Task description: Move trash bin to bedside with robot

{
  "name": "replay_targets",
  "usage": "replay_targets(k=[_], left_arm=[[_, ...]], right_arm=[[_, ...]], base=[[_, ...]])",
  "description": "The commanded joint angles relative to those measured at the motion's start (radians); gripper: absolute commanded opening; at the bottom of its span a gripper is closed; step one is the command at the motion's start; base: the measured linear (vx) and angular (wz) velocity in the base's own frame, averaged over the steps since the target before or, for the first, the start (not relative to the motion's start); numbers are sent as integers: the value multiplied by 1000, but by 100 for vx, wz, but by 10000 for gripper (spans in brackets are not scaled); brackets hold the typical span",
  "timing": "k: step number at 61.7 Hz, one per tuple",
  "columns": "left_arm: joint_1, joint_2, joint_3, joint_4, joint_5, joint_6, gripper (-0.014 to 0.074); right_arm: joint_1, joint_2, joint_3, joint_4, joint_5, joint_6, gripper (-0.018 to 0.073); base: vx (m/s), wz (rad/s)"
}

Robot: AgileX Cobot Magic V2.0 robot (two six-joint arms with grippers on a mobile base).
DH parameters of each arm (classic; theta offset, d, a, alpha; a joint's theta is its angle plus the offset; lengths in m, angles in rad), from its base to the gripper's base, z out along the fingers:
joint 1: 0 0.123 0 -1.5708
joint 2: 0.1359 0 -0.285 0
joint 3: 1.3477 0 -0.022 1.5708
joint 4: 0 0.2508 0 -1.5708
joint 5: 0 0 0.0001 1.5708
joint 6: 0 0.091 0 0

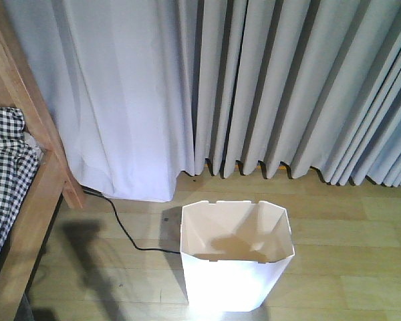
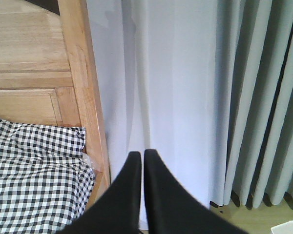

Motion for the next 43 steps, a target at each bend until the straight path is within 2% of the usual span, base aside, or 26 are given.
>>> replay_targets(k=[1, 21, 32, 35, 38, 43], left_arm=[[0, -14, 19, -4, -71, 0, -6], [0, -14, 19, -4, -71, 0, -6], [0, -14, 19, -4, -71, 0, -6], [0, -14, 19, -4, -71, 0, -6], [0, -14, 19, -4, -71, 0, -6], [0, -14, 19, -4, -71, 0, -6]], right_arm=[[-2, 9, -27, 37, -57, -5, -11], [-2, 9, -27, 163, -69, -5, -9], [-2, 9, -15, 149, -85, -2, -9], [-2, 9, -5, 70, -79, 42, -9], [-2, 9, 0, -67, -70, 176, -9], [-2, 9, 22, -392, -87, 522, -9]], base=[[0, 0], [0, 0], [0, 0], [0, 0], [0, 0], [0, 0]])
